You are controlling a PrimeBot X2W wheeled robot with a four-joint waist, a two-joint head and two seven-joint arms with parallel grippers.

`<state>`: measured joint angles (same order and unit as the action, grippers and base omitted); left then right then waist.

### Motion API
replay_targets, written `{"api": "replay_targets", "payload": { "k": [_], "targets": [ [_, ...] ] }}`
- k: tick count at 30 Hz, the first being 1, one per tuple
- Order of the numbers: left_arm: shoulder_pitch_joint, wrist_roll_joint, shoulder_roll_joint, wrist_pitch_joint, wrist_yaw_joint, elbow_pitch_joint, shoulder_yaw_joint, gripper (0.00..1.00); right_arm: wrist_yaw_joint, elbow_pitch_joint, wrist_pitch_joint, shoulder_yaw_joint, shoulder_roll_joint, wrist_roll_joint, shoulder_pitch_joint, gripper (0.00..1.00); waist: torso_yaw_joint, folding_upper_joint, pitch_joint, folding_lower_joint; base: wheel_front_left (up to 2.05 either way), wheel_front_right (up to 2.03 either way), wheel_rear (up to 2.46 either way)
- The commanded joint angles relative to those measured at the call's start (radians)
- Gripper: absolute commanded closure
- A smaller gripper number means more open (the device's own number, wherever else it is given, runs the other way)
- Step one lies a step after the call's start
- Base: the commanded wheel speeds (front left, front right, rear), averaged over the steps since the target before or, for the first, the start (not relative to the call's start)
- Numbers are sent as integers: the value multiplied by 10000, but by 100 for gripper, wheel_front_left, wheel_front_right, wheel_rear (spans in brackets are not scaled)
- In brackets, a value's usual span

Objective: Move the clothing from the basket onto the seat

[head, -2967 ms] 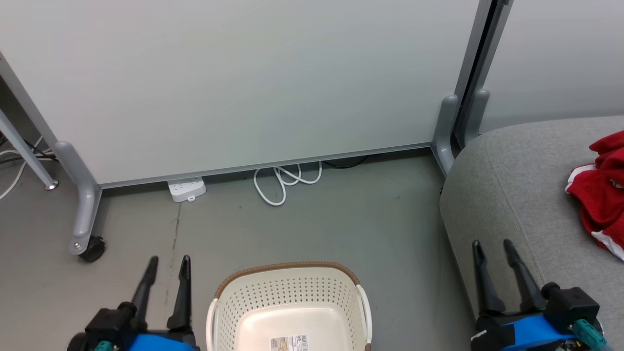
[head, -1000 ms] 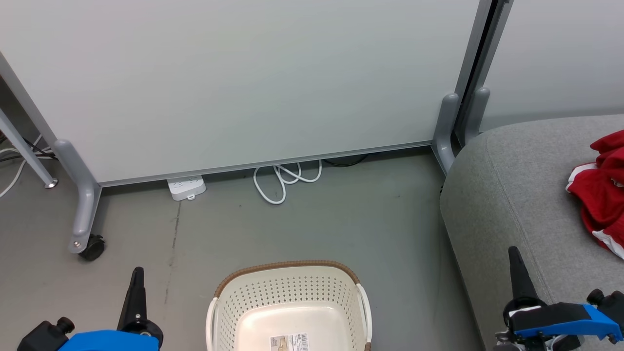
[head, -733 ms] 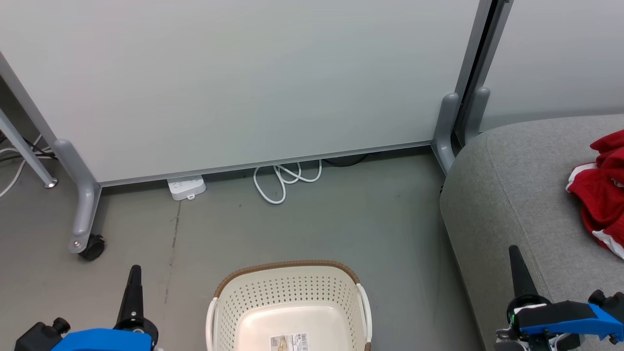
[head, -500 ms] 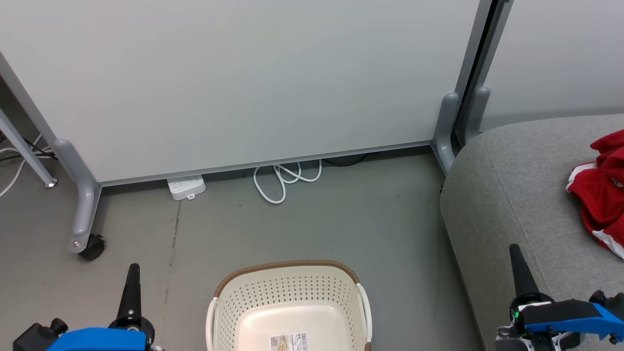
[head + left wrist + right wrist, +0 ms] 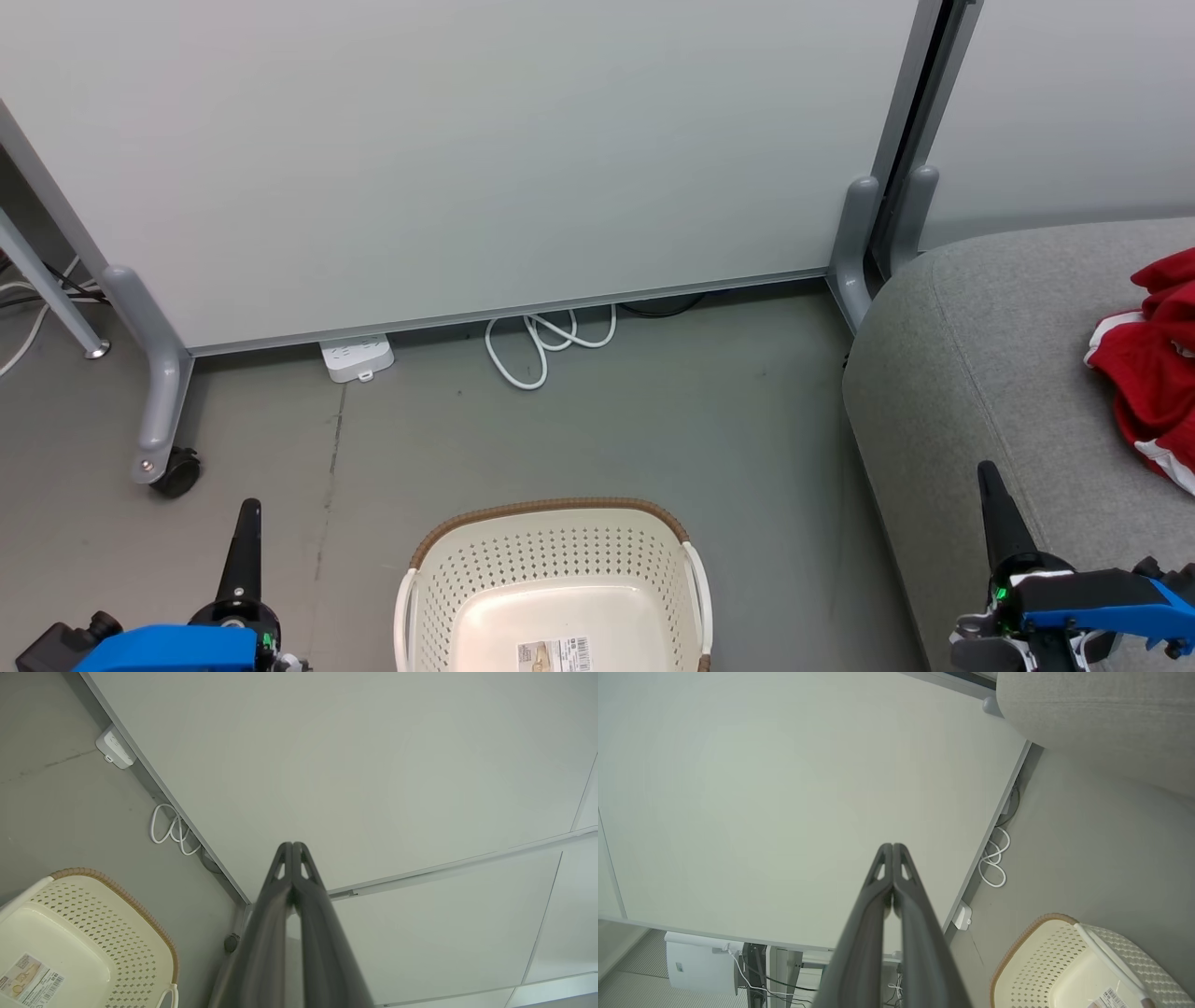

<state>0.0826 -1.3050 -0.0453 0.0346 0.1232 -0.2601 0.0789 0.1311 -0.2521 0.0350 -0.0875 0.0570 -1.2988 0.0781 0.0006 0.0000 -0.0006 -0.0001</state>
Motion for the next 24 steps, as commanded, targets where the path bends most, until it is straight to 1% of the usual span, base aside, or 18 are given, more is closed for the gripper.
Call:
{"api": "replay_targets", "payload": {
  "k": [1,24],
  "targets": [
    [219,-215,-64,69,39,103,67,100,-4,95,64,-37,-29,-245,210,100,0,0,1,1,0,0,0],
    [275,-1945,-70,531,76,143,270,100,-4,91,528,-187,-60,-2009,294,100,-3,0,21,1,0,0,0]
  ]
}}
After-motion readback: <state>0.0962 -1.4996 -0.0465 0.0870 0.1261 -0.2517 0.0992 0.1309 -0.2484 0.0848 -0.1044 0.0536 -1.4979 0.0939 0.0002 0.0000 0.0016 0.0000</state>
